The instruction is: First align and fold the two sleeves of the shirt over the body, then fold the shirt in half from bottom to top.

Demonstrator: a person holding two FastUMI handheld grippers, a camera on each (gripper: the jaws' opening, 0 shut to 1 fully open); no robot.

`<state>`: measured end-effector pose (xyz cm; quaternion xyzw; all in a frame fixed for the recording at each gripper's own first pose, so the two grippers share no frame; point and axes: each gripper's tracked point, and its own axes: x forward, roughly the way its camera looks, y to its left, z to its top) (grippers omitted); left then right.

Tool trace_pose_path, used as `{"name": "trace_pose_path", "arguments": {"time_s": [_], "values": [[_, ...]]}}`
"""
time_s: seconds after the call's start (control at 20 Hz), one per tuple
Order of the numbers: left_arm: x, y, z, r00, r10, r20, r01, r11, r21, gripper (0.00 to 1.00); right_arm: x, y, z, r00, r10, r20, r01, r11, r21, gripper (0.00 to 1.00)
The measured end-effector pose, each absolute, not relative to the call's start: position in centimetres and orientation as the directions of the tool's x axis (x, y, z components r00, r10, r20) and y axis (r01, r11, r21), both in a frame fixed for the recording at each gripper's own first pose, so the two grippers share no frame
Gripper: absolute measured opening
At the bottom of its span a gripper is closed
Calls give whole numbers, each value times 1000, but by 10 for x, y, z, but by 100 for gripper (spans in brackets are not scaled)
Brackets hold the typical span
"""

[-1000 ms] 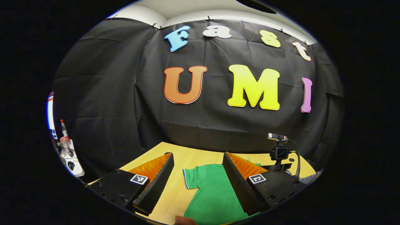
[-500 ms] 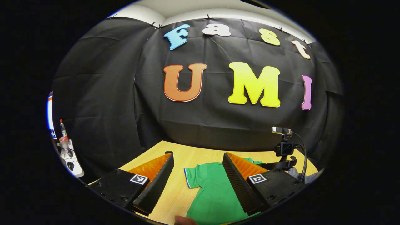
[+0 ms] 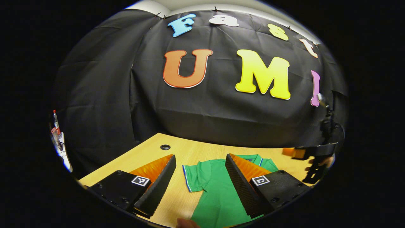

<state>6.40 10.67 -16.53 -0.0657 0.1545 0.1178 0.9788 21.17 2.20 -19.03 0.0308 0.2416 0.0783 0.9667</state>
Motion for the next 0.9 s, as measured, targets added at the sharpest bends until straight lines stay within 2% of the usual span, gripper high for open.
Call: {"name": "trace_pose_path", "arguments": {"time_s": [0.05, 0.25, 0.45, 0.65, 0.7, 0.8, 0.85, 0.9], "values": [[73, 110, -175, 923, 205, -325, -245, 965, -89, 100, 206, 19, -171, 890, 175, -421, -144, 984, 106, 96], [98, 123, -219, 897, 208, -390, -245, 968, -49, 100, 180, -1, -99, 950, 163, -266, -150, 986, 70, 96], [126, 128, -258, 881, 187, -435, -215, 977, -15, 100, 155, -18, -42, 974, 158, -161, -152, 987, 50, 95], [156, 136, -286, 864, 189, -467, -223, 975, -20, 100, 136, -41, 0, 987, 127, -98, -125, 992, 32, 95], [162, 140, -294, 851, 199, -487, -233, 972, -11, 100, 131, -47, 4, 988, 119, -100, -117, 993, 32, 92], [171, 146, -308, 833, 209, -512, -248, 969, -8, 100, 125, -61, 11, 991, 93, -100, -91, 995, 31, 98], [177, 152, -312, 828, 215, -518, -257, 966, -9, 100, 122, -69, 13, 992, 79, -99, -76, 997, 31, 95], [181, 157, -315, 826, 221, -518, -265, 964, -11, 100, 121, -77, 14, 993, 65, -100, -62, 998, 32, 96]]}}
